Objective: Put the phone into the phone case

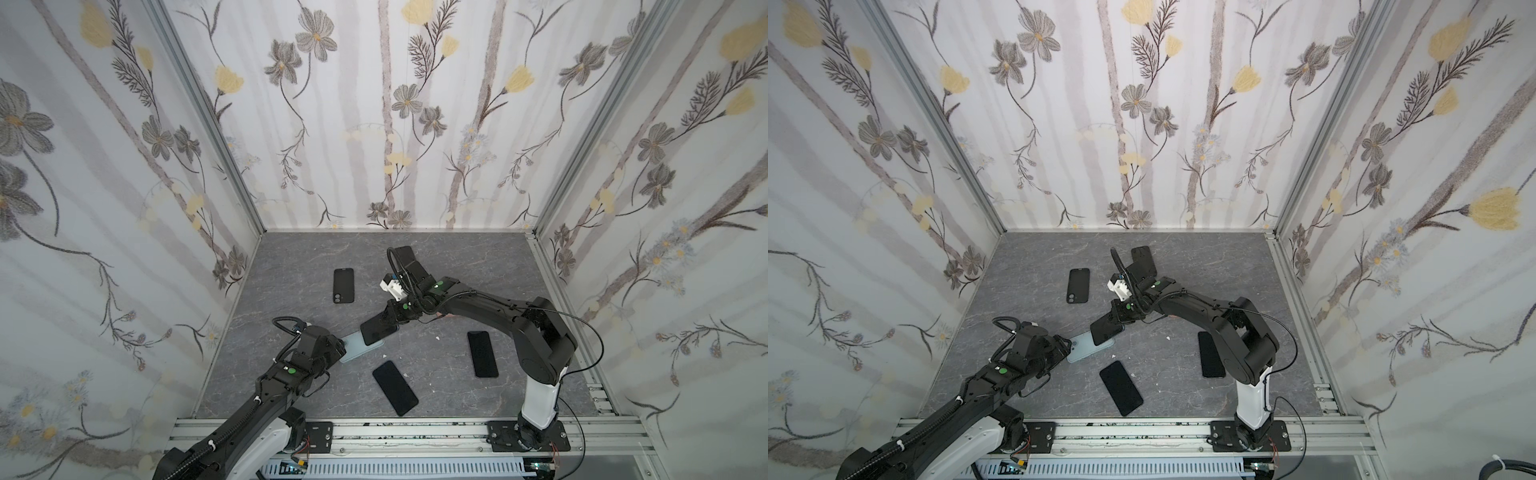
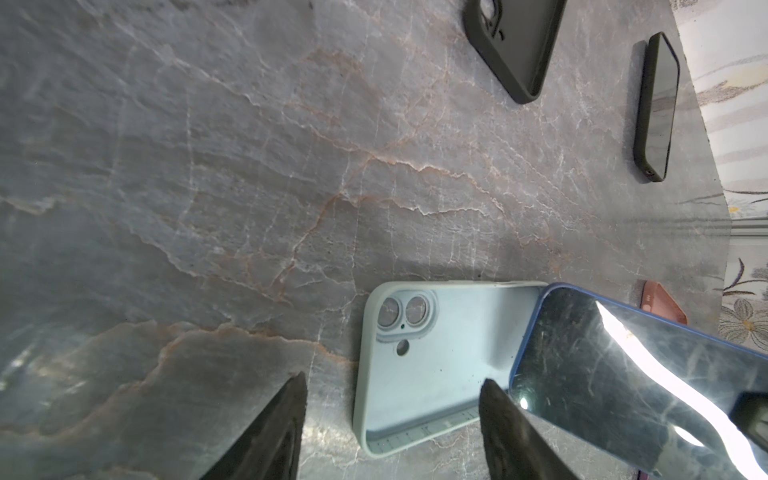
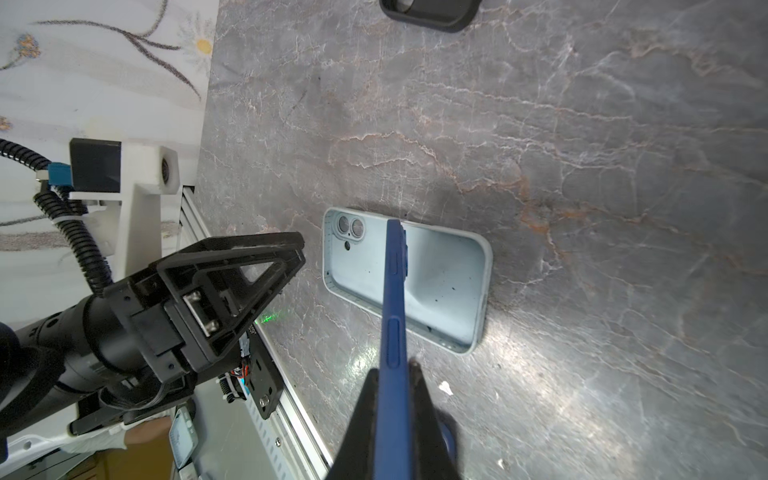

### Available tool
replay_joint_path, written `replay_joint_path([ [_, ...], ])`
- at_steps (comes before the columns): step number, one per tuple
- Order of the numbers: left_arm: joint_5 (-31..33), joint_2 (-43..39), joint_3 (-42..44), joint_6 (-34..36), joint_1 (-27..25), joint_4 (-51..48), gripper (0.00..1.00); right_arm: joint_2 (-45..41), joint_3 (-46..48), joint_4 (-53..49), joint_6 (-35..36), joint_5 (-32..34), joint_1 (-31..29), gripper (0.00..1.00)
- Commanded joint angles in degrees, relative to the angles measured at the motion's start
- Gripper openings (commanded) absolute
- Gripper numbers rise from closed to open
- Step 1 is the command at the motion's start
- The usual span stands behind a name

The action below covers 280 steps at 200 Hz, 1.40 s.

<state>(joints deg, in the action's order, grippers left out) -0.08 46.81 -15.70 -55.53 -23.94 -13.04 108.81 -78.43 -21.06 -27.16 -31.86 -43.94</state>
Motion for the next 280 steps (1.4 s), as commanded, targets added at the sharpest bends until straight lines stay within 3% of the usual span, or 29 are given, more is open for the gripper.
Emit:
replay_joint_path([
  [1,-0.16,-0.4,1.0,-1.42,0.04,2.39,0.65,1.15,-0.66,4.88,-1.46,-5.5,-0.53,0.0],
  [33,0.04,-0.94,3.43,-2.37,0.04,5.04,0.65,4.36,-0.91,8.93,-3.43,-12.57,-0.53,0.0],
  [50,-3.05,-0.35,6.12,-1.01,0.28,11.29,0.65,7.39,-0.62,10.7,-4.53,-18.7,-0.54,0.0],
  [66,-4.09,1.37,6.75,-0.72,1.07,13.12,0.64,9.04,0.13,10.83,-4.67,-19.71,-0.49,0.0],
  [131,-12.73,11.82,6.41,0.1,1.6,21.17,0.64,11.33,3.37,12.42,-4.16,-17.65,-0.02,0.0],
  [161,-16.0,13.91,7.04,-2.79,1.62,25.16,0.65,11.33,7.54,22.85,-11.55,-19.59,0.58,0.0],
  [198,-15.55,9.1,10.48,-9.56,1.36,26.35,0.64,8.42,12.65,31.66,-18.1,-14.14,0.96,0.0],
  [228,-13.37,3.29,12.35,-11.18,1.36,23.38,0.64,7.22,14.75,34.43,-20.31,-11.24,0.66,0.0],
  [258,-13.1,0.29,14.06,-12.09,1.25,22.27,0.64,8.79,15.5,40.75,-24.84,-12.7,0.16,0.0],
  [280,-12.54,-0.89,14.98,-12.77,1.29,22.51,0.64,8.88,14.6,40.0,-24.82,-11.18,-0.5,0.0],
])
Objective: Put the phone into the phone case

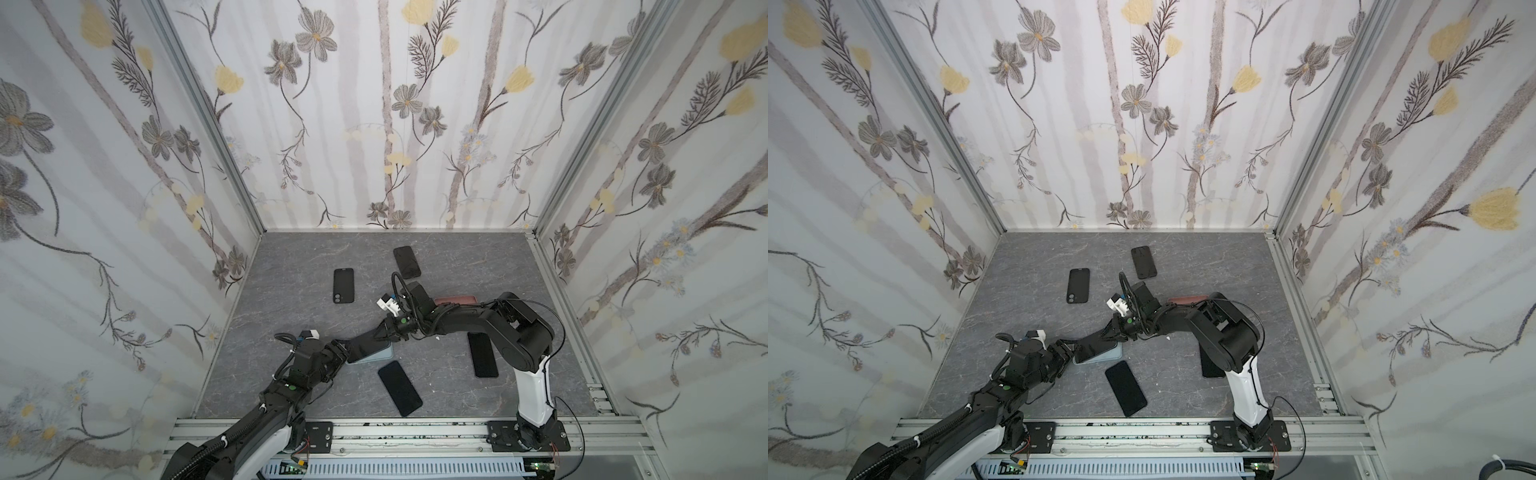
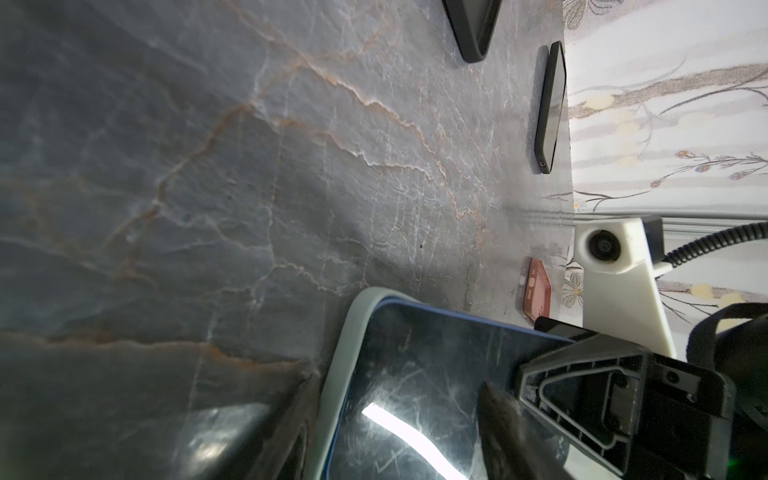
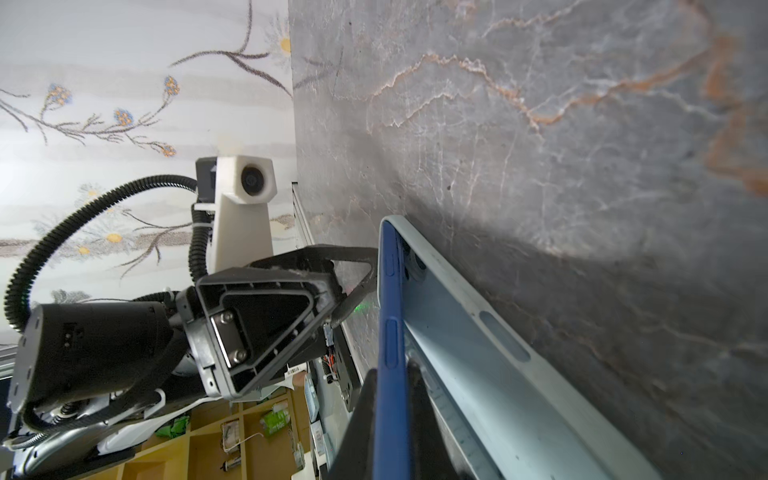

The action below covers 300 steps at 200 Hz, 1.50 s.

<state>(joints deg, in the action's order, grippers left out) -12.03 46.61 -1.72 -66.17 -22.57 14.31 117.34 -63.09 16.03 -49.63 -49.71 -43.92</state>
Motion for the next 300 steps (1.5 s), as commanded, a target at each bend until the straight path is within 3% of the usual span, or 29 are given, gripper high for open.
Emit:
replay_joint_path([
  [1,-0.56,-0.71,1.0,-2.17,-0.05,-4.82,0.64,0.35,-0.78,2.84,-2.29,6.71,-0.54,0.0],
  [63,-1.33,-1.46,-0.1,-2.78,-0.07,-5.15,0.64,2.1,-3.56,-0.31,-0.75,8.78,-1.87,0.0],
  [106,3.87,-6.62,-0.89,-3.21,-0.03,-11.49,0.63,1.96,-6.52,-6.86,3.33,11.35,-1.95,0.0],
  [171,6.52,-13.98,0.67,-4.73,0.0,-17.27,0.63,-0.36,-7.44,-13.38,6.91,14.99,-2.18,0.16],
  [245,6.73,-12.8,0.01,-2.37,0.15,-16.42,0.61,1.38,-10.36,-15.47,7.89,14.74,-2.57,0.21],
  [300,5.34,-4.6,-2.3,1.26,0.6,-12.35,0.6,3.13,-14.48,-22.45,11.52,15.61,-2.58,0.27],
])
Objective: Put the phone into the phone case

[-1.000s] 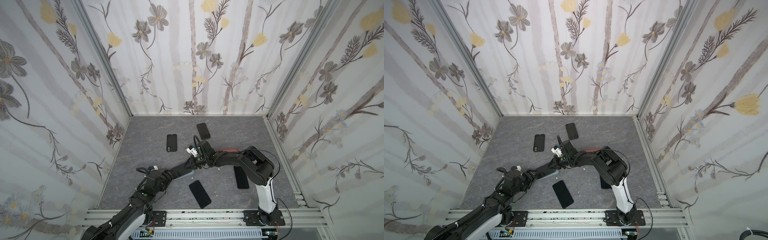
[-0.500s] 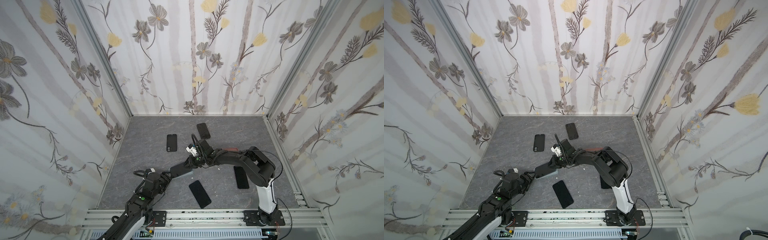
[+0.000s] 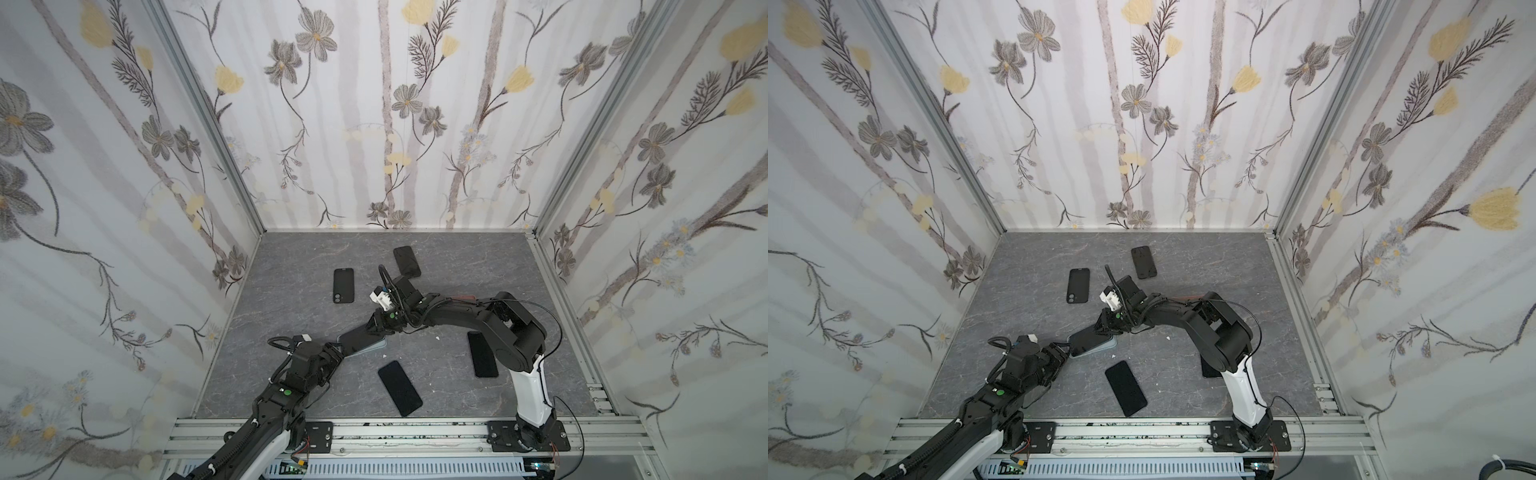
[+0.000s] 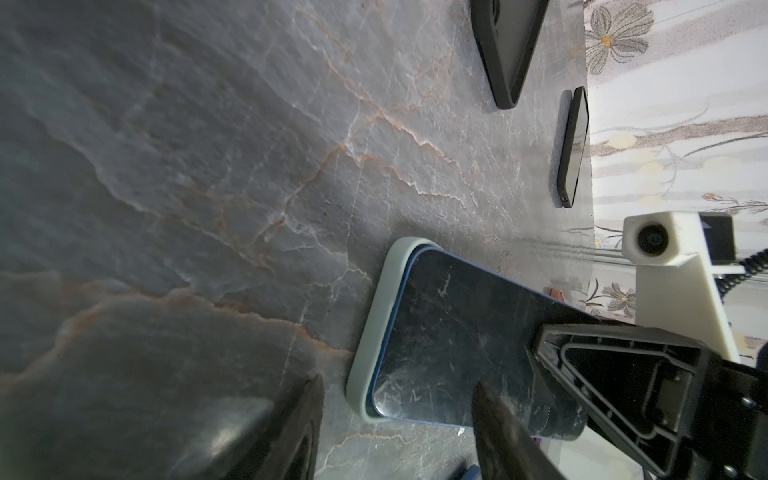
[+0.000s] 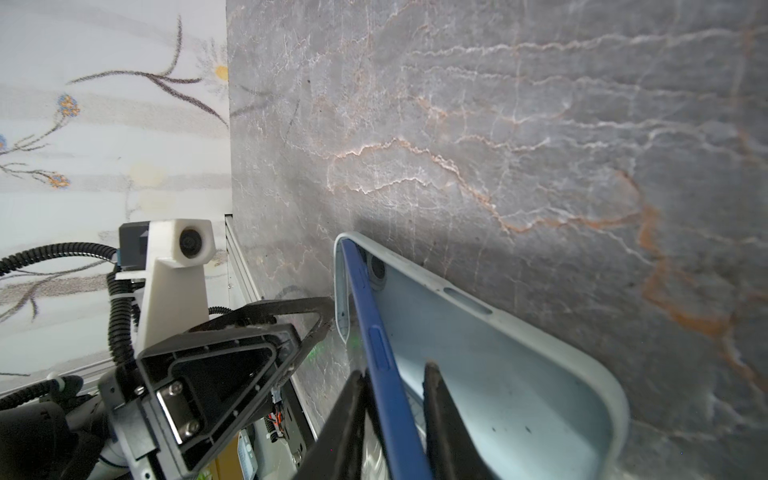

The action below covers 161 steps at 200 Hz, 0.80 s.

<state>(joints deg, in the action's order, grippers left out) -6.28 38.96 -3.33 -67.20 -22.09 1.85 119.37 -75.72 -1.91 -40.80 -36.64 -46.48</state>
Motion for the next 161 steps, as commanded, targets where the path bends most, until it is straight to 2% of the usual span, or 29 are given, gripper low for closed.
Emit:
replay_joint_path([
  [1,-0.45,3.18,-0.7,2.31,0.16,0.23,0.6,1.11,-1.91,-4.64,2.72,2.54,-0.06,0.27],
  [36,-1.14,5.52,-1.83,3.3,0.32,0.63,0.6,0.3,-2.8,-7.08,3.82,4.22,-0.1,0.33],
  [109,1.53,-0.35,-1.83,3.29,0.48,-4.0,0.59,-1.07,-6.34,-13.99,7.24,8.46,-0.08,0.49],
  [161,1.63,0.62,-3.46,5.37,0.99,-4.68,0.58,-1.85,-7.2,-17.49,9.39,10.07,0.53,0.52],
])
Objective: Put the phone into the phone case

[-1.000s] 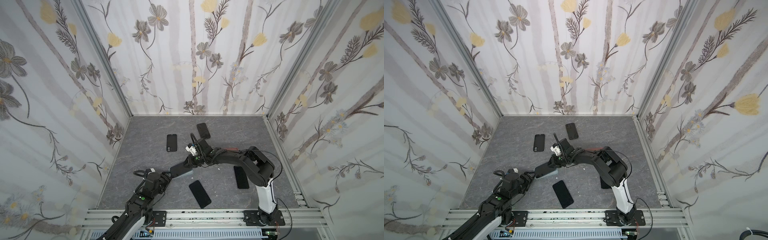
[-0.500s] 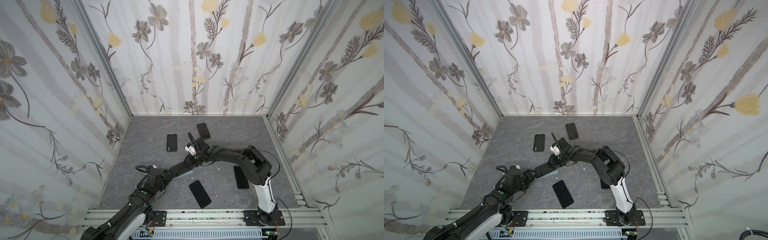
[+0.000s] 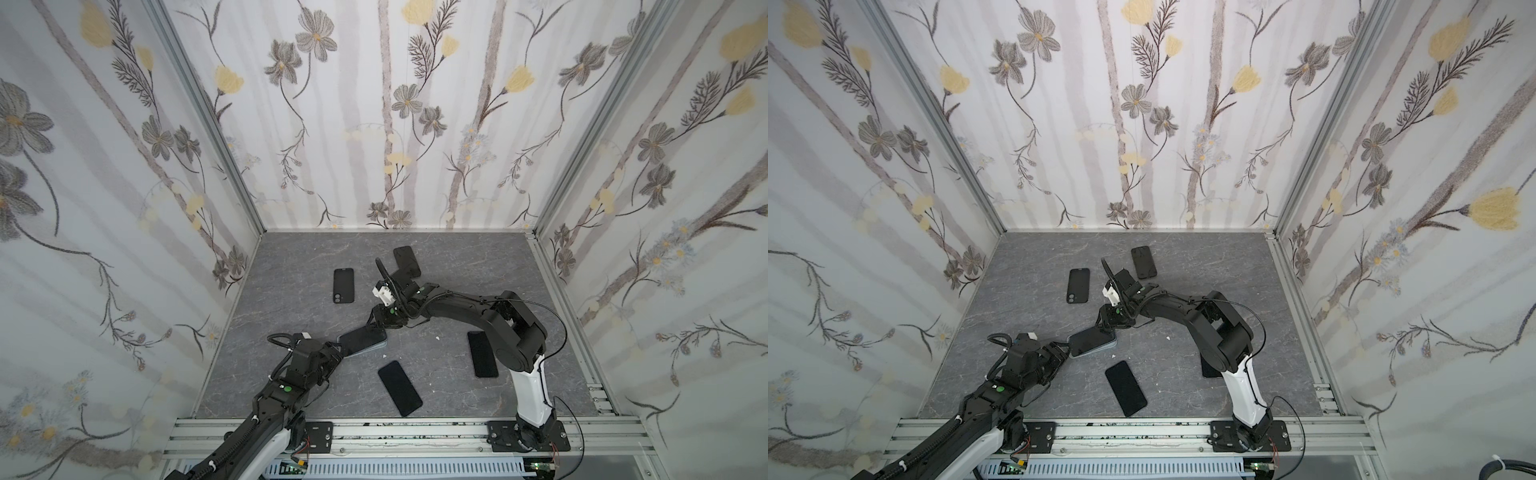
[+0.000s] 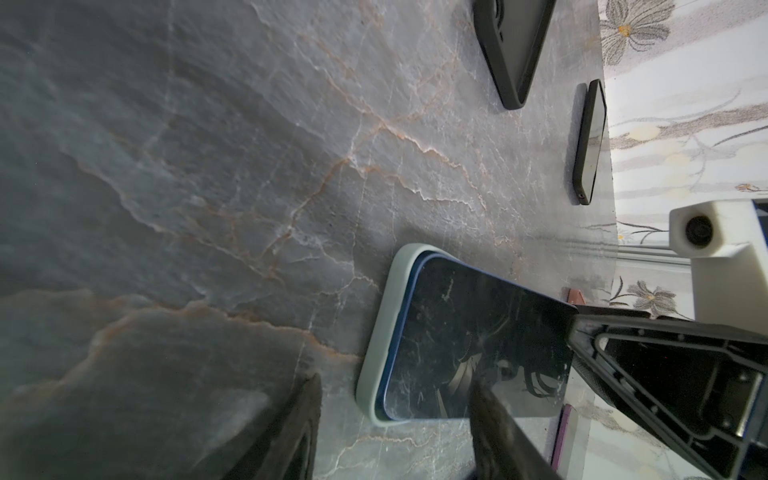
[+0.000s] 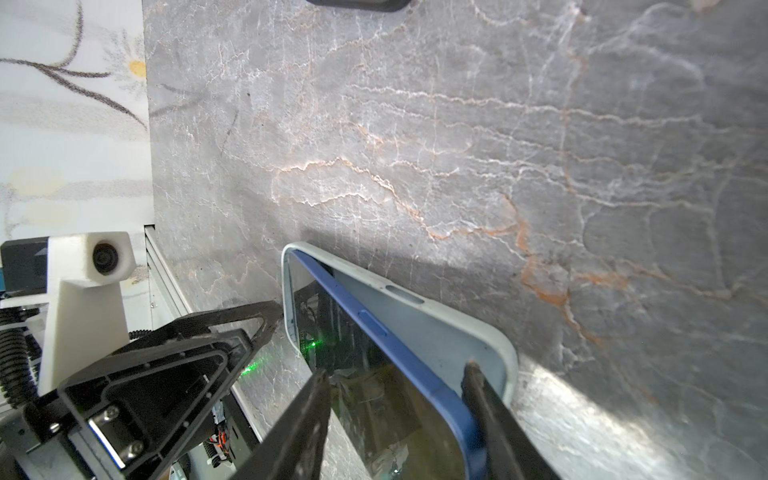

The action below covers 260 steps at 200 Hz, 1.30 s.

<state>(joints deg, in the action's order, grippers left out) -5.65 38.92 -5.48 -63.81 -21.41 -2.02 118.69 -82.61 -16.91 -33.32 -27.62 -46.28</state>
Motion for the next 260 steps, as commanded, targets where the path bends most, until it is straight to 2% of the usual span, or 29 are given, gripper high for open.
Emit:
replay_joint_path([
  [1,1.04,0.74,-1.3,2.05,0.31,-0.8,0.58,-1.18,-0.25,-2.51,1.93,1.06,0.37,0.52],
  [65,-0.79,6.96,-4.63,6.33,0.67,-0.08,0.56,-4.44,3.8,-2.77,3.43,0.46,3.35,0.51],
  [117,-0.87,9.66,-4.87,8.69,0.74,0.09,0.5,-1.46,3.87,-3.13,4.42,-1.48,2.97,0.43],
  [145,-1.11,10.55,-4.62,8.8,0.75,1.22,0.45,0.35,3.12,-3.23,4.5,-2.2,2.08,0.36],
  [173,-1.96,11.99,-4.29,9.05,0.76,2.67,0.36,0.74,2.48,-3.55,4.58,-2.35,1.15,0.22],
  [200,-3.41,14.19,-4.02,9.19,0.83,4.32,0.33,0.92,0.99,-5.93,5.44,-0.87,0.19,0.14],
  [228,-5.44,16.13,-3.68,9.04,0.76,6.04,0.27,1.1,-0.01,-7.35,5.81,-0.07,-0.3,0.14],
  [260,-5.16,15.53,-3.54,9.17,0.72,5.23,0.26,0.8,-0.01,-8.09,5.8,0.99,-0.3,0.2],
])
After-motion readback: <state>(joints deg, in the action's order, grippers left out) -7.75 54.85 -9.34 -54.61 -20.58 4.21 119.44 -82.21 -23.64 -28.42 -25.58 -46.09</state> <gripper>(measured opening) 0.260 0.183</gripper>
